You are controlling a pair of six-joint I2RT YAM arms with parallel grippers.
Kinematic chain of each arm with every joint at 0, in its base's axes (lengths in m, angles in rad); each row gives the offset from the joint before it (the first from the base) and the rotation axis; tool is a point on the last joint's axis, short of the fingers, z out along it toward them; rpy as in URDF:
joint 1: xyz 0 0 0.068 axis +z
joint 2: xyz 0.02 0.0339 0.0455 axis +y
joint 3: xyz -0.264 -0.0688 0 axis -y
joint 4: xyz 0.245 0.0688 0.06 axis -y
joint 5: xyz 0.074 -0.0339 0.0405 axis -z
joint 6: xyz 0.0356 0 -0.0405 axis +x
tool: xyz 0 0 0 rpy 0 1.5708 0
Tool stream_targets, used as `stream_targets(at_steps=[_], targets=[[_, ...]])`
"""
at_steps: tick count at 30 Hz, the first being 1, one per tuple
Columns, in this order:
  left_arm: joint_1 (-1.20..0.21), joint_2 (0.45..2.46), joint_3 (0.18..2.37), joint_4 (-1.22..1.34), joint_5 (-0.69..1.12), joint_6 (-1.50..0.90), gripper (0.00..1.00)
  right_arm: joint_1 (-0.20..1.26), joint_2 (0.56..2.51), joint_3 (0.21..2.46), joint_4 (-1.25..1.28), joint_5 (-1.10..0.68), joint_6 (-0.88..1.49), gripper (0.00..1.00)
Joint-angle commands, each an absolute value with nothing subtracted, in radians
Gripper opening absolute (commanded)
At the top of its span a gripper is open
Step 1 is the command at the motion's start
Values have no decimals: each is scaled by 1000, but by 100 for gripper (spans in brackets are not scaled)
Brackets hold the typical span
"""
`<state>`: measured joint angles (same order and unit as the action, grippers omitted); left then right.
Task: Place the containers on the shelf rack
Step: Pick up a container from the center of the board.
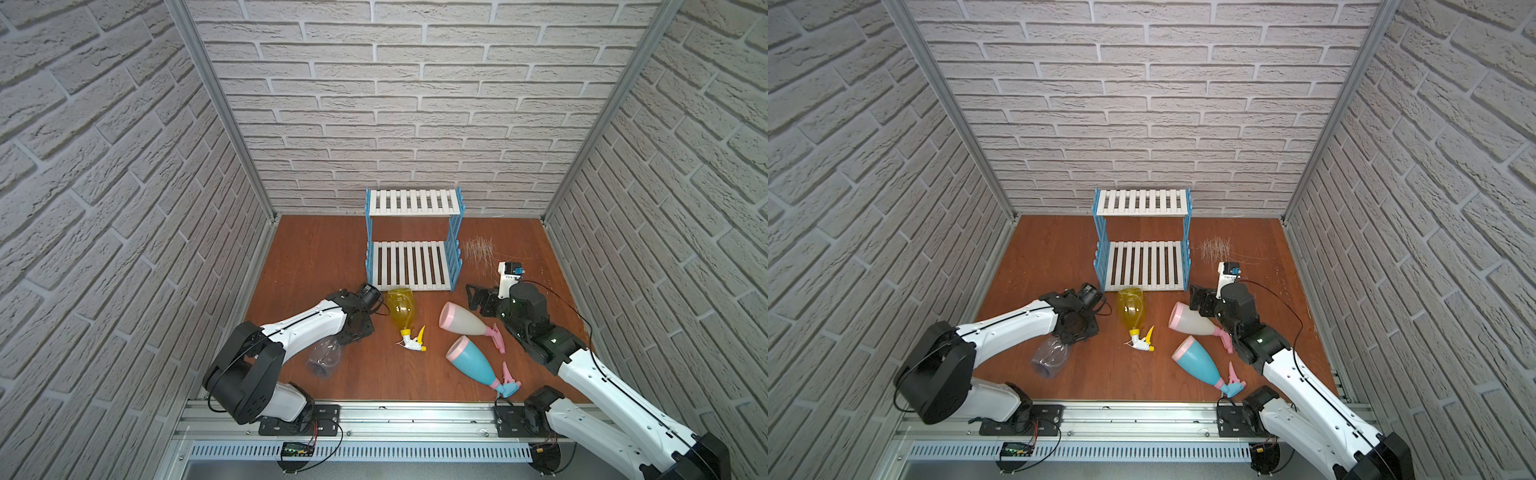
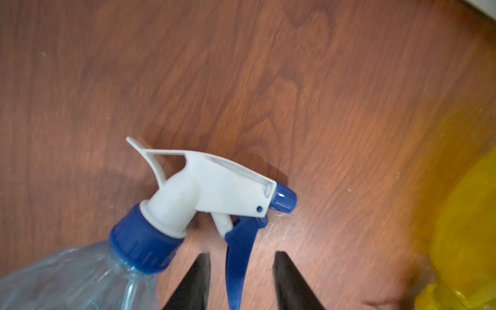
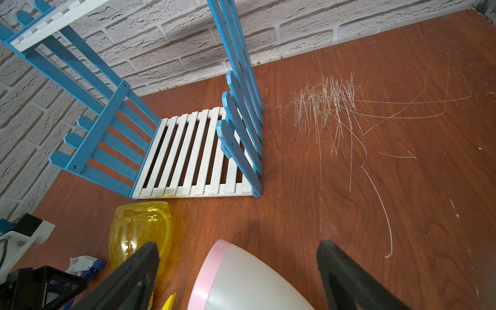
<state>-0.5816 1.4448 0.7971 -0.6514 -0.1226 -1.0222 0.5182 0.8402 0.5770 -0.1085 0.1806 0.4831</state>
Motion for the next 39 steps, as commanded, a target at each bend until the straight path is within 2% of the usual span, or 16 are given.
stream_targets(at_steps=[1,9,15,21,27,33,36,39], targets=[[-586,1453,797,-654,-117,-1018,40,523,833,553,-48,214,496,97],[-591,1480,820,-694,-126,-1002,31,522,838,534,-26,233,502,96],[-606,1491,841,-717,-144,-1000,17,523,821,528,-25,239,505,97],[-662,1465,910,-823,-256,-971,0,523,785,550,-52,249,498,96],[-680,1281,1001,-925,-265,-956,0,523,757,633,-98,205,432,97],[-639,1051,1142,-887,65,-732,0,520,768,694,-20,97,434,98],[-604,1020,1217,-907,226,-654,0,520,787,711,34,-27,429,98],[-555,1035,1269,-870,460,-605,0,520,808,727,70,-121,436,98]])
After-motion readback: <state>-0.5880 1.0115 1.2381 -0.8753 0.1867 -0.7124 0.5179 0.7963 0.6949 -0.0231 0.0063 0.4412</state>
